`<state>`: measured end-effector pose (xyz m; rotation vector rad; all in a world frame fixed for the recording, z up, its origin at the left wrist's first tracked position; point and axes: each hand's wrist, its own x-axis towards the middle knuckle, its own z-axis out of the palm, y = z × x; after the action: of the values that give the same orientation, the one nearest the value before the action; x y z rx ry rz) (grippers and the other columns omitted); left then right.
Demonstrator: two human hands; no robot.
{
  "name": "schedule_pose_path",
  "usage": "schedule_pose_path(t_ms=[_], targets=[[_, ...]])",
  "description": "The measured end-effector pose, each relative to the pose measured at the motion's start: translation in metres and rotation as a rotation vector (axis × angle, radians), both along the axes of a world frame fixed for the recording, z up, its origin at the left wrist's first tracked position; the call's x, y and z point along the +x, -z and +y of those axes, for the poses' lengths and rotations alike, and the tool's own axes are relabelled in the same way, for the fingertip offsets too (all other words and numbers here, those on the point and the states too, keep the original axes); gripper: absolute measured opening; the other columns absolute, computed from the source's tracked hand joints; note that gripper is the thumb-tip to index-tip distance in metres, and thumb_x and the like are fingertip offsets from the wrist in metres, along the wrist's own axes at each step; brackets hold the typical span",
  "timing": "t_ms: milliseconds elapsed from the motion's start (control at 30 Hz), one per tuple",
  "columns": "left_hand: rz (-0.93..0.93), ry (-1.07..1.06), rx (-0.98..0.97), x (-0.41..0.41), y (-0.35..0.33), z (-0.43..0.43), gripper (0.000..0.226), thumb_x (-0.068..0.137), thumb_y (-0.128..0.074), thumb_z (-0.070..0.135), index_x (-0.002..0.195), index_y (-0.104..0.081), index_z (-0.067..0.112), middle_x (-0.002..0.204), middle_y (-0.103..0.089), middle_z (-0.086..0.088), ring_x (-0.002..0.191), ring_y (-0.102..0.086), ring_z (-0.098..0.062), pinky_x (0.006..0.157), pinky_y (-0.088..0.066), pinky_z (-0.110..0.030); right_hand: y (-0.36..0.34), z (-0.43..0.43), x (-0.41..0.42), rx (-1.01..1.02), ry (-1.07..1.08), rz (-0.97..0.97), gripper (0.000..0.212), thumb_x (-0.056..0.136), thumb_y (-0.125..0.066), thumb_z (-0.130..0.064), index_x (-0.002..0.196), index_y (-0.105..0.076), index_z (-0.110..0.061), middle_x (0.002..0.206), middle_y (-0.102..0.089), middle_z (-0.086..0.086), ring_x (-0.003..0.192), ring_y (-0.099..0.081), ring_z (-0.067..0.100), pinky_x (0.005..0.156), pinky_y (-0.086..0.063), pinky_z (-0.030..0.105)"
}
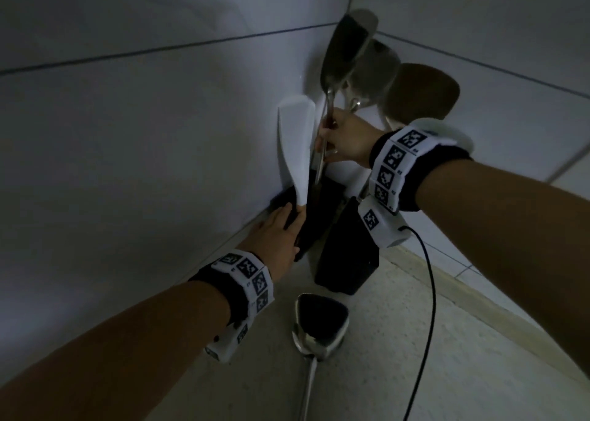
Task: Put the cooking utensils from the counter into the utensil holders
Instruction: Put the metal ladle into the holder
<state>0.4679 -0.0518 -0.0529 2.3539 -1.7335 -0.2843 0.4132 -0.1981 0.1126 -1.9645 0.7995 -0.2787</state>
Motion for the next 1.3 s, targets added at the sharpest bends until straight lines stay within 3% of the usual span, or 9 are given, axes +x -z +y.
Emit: schedule_pose_path(t_ms=[100,200,300,400,467,567,733,1133,1300], targets=[[0.028,-0.027,-0.003,0.001,0.004,0.002,0.073,0.096,-0.045,0.023,0.148,0.005,0.031,0.16,0.009,-0.008,0.147,-0.005,-0.027,0.119,-0.022,-0.045,0.021,0.006,0.008,-0.055,-0.042,0.064,0.028,0.094,-0.035,0.005,0.072,-0.042,-0.011,0.072,-0.048,0.005,0.07,-0.052,0.02,0.064,-0.044,0.03],[0.001,-0.011,-0.01,0.004,0.007,0.005,0.069,0.097,-0.043,0.023,0.148,0.001,0.034,0.16,0.009,-0.008,0.148,-0.001,-0.027,0.119,-0.019,-0.048,0.033,0.004,0.014,-0.153,-0.034,0.093,0.016,0.095,-0.039,-0.006,0.083,-0.045,-0.015,0.08,-0.053,0.001,0.09,-0.054,0.023,0.082,-0.045,0.035],[-0.015,0.005,-0.032,0.004,0.008,0.007,0.067,0.096,-0.043,0.024,0.148,-0.001,0.037,0.16,0.008,-0.008,0.148,0.001,-0.027,0.12,-0.017,-0.048,0.037,0.0,0.015,-0.179,-0.027,0.081,0.003,0.096,-0.042,-0.013,0.095,-0.043,-0.011,0.098,-0.051,0.011,0.095,-0.05,0.024,0.089,-0.044,0.038],[0.001,-0.015,-0.047,-0.001,0.007,0.007,0.068,0.096,-0.044,0.023,0.147,-0.002,0.038,0.16,0.01,-0.007,0.148,0.002,-0.026,0.12,-0.017,-0.047,0.04,0.0,0.013,-0.229,-0.042,0.145,0.013,0.099,-0.038,-0.022,0.106,-0.043,-0.012,0.105,-0.047,0.008,0.097,-0.048,0.021,0.084,-0.045,0.033],[0.008,-0.027,-0.051,-0.003,0.006,0.007,0.069,0.096,-0.045,0.022,0.147,-0.002,0.038,0.16,0.01,-0.006,0.148,0.002,-0.026,0.119,-0.017,-0.046,0.043,0.003,0.012,-0.278,-0.07,0.232,0.03,0.101,-0.035,-0.025,0.124,-0.044,-0.008,0.114,-0.049,0.01,0.105,-0.05,0.023,0.088,-0.046,0.029],[0.005,-0.024,-0.027,-0.002,0.003,0.009,0.069,0.096,-0.044,0.023,0.147,-0.001,0.038,0.16,0.011,-0.006,0.147,0.002,-0.027,0.119,-0.017,-0.047,0.044,0.008,0.01,-0.295,-0.063,0.274,0.042,0.102,-0.032,-0.026,0.138,-0.035,-0.004,0.136,-0.049,0.018,0.119,-0.053,0.034,0.102,-0.045,0.045],[0.011,-0.023,-0.008,-0.003,0.002,0.007,0.07,0.096,-0.045,0.023,0.147,0.0,0.038,0.16,0.012,-0.006,0.147,0.003,-0.027,0.119,-0.018,-0.047,0.045,0.012,0.009,-0.326,-0.06,0.321,0.041,0.103,-0.029,-0.022,0.137,-0.034,0.0,0.133,-0.052,0.023,0.115,-0.057,0.039,0.099,-0.048,0.047],[0.012,-0.014,-0.072,0.0,0.004,0.007,0.069,0.095,-0.046,0.026,0.147,-0.004,0.038,0.16,0.005,-0.009,0.147,-0.001,-0.028,0.119,-0.018,-0.045,0.05,0.008,0.003,-0.117,-0.031,0.241,0.044,0.102,-0.032,-0.033,0.137,-0.041,-0.008,0.137,-0.05,0.015,0.111,-0.061,0.038,0.095,-0.051,0.052],[0.102,-0.053,-0.262,-0.005,-0.017,-0.006,0.066,0.095,-0.046,0.022,0.148,-0.009,0.035,0.16,-0.006,-0.009,0.147,-0.008,-0.027,0.12,-0.02,-0.041,0.047,0.004,0.005,-0.182,-0.009,0.139,0.037,0.1,-0.041,-0.026,0.128,-0.05,-0.004,0.096,-0.052,0.005,0.105,-0.06,0.034,0.096,-0.05,0.046]])
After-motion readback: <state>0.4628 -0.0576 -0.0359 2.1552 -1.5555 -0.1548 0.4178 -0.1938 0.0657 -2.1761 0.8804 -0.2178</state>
